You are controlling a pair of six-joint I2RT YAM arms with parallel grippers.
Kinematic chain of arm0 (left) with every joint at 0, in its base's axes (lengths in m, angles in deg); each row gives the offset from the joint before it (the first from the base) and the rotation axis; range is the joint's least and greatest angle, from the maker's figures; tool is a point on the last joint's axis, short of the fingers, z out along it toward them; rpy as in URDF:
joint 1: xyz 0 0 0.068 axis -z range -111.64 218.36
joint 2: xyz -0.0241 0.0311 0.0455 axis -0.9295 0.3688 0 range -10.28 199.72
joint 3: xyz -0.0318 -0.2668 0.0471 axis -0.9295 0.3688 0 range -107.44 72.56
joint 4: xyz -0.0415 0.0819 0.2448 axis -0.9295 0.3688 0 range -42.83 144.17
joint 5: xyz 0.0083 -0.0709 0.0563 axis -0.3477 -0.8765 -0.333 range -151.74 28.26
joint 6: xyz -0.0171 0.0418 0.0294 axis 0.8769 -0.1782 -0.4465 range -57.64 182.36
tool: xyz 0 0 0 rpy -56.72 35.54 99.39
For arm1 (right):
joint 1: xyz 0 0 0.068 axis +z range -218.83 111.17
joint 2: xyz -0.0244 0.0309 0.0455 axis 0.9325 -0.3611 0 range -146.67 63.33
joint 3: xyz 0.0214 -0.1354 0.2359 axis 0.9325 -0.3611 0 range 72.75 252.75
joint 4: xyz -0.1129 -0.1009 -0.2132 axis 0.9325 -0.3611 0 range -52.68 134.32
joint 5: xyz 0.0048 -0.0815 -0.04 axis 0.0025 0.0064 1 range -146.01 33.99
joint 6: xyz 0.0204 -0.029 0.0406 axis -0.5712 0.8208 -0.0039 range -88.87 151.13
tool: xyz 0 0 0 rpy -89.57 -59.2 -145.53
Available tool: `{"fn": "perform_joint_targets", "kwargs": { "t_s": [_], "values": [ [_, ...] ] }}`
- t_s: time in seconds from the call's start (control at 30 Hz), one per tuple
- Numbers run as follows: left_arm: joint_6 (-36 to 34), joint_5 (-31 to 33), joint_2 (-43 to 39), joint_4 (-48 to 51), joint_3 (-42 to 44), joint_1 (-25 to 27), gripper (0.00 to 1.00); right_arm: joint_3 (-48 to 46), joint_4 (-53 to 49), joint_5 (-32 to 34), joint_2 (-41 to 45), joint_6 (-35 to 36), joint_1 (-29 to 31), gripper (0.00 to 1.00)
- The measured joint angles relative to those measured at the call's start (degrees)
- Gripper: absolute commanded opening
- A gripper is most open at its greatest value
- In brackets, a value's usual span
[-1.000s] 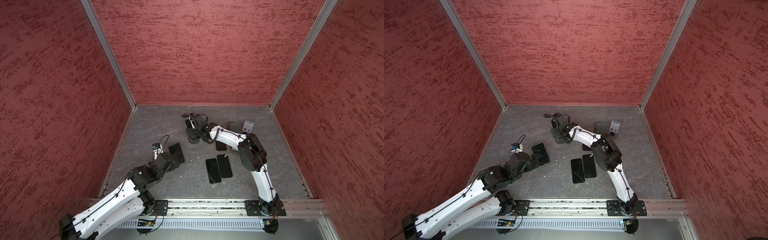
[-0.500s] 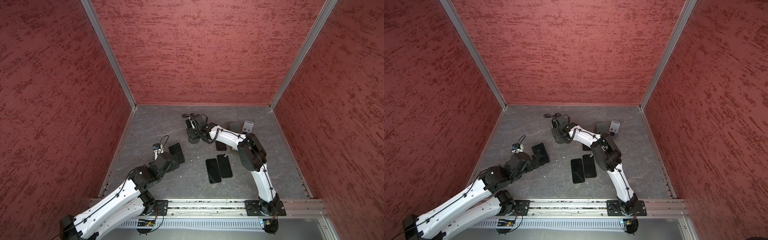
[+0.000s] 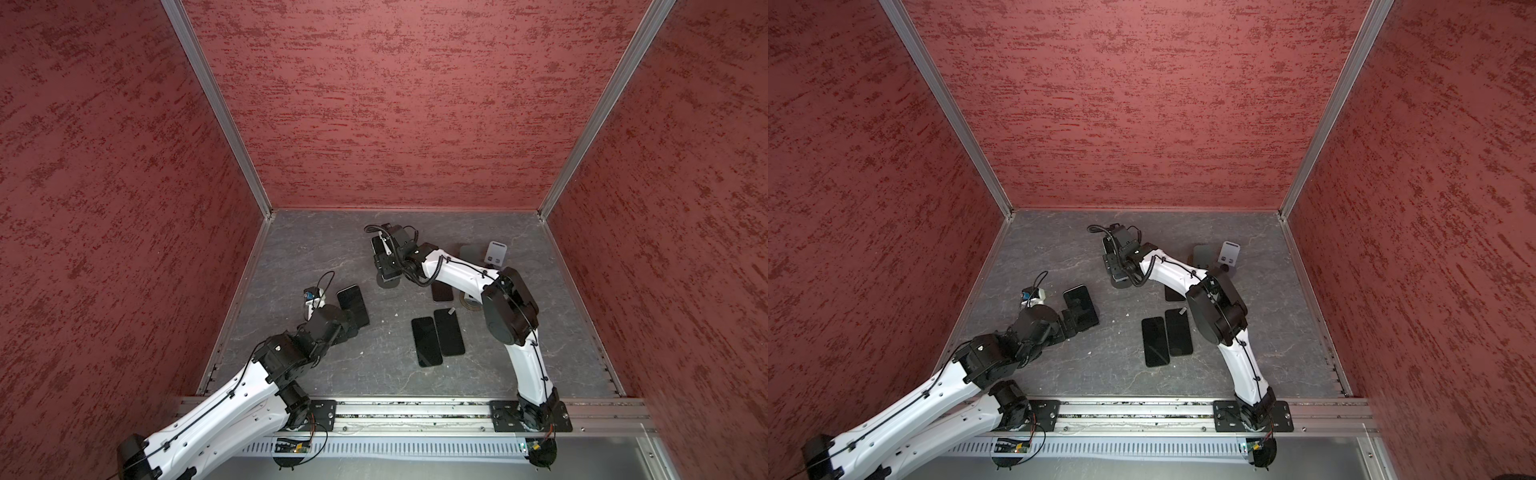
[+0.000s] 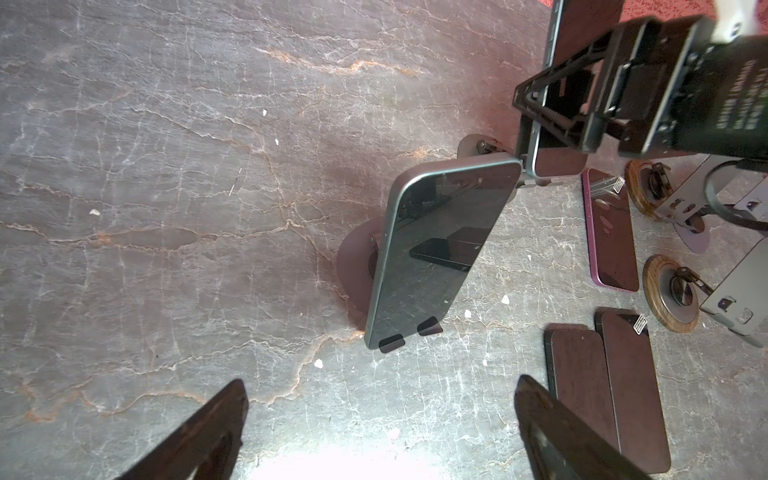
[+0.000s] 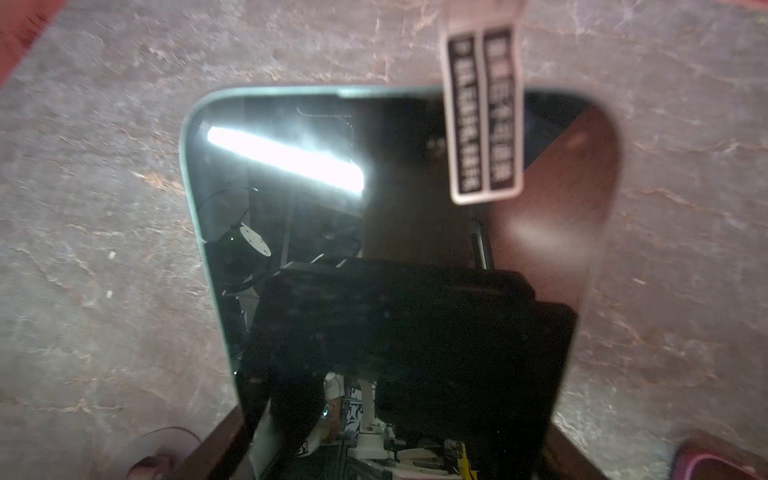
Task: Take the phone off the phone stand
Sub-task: 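Lift the black phone up off its stand with the right gripper, then carry the black phone farther from the robot toward the pink-edged phone with the right gripper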
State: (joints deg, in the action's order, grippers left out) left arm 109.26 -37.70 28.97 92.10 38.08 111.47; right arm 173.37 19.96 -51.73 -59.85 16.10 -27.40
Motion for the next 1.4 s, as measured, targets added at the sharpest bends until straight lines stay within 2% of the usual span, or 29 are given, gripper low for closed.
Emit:
{"fn": "perform_joint_targets", "kwargs": {
  "t_s": [0.33, 0.7, 1.13, 1.4],
  "values": [
    [0.4, -0.9, 0.0, 0.0, 0.2, 0.0, 1.00, -3.7, 0.4, 0.2, 6.0, -0.6, 0.0, 0.54],
    [0.8, -1.5, 0.2, 0.0, 0.7, 0.0, 1.00, -9.3, 0.5, 2.6, 8.5, -1.6, -0.4, 0.57],
    [0.8, -1.7, 2.1, -1.6, 0.7, 0.0, 1.00, -17.0, 0.5, 2.8, 12.5, -5.5, -6.7, 0.58],
    [0.8, -1.7, 2.5, -2.4, 0.7, 0.0, 1.00, -19.5, -0.6, 2.8, 12.6, -6.4, -7.8, 0.59]
  ]
}}
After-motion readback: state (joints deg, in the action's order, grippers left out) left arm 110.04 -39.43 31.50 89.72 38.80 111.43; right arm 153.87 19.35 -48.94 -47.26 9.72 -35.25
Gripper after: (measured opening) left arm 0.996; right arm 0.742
